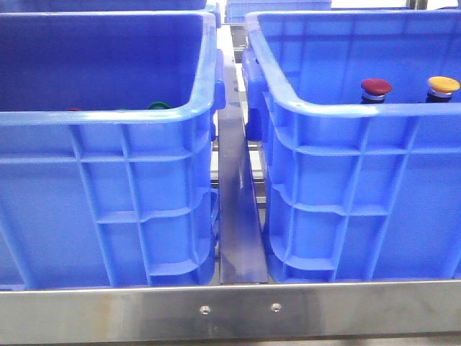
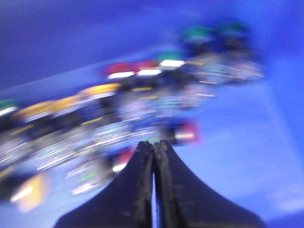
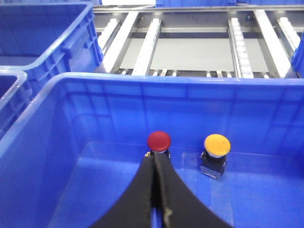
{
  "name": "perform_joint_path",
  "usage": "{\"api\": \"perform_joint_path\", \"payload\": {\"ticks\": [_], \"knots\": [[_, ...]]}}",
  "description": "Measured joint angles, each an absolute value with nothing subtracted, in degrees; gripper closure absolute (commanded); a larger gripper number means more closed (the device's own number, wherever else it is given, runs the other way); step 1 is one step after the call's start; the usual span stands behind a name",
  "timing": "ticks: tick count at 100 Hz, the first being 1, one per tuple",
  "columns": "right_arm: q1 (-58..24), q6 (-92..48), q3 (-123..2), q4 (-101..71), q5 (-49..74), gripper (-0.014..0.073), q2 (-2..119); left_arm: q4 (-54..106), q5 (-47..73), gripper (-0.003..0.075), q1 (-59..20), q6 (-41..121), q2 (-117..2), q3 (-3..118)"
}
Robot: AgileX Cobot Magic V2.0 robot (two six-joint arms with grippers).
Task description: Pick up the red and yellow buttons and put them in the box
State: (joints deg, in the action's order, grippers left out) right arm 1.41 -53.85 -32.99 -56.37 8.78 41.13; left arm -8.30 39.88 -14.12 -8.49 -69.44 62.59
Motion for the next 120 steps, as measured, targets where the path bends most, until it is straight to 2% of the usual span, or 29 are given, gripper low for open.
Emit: {"api": "perform_joint_path", "payload": {"ticks": [20, 34, 62, 95, 120], "knots": [[1.4, -53.9, -30.1, -56.4, 9.0, 0.0662, 37.7, -8.5, 37.2, 0.0741, -4.8, -8.6, -56.4, 52.5], [1.4, -53.9, -27.7, -56.4, 9.0, 0.0662, 34.8, -8.5, 34.9, 0.0741, -1.2, -8.6, -46.4, 45.1], [1.4, -53.9, -21.5, -56.4, 9.0, 0.0662, 25.6, -5.1, 28.1, 0.0741, -0.6, -8.7, -25.4, 32.0], [1.4, -53.9, -13.3, -56.3, 12.3, 0.0662, 8.4, -4.6, 27.9, 0.0741, -0.5, -8.7, -4.7, 21.9], [1.4, -53.9, -12.1, -56.2, 16.4, 0.0662, -0.1, -4.6, 26.5, 0.0741, -0.5, -8.6, 0.4, 20.5]]}}
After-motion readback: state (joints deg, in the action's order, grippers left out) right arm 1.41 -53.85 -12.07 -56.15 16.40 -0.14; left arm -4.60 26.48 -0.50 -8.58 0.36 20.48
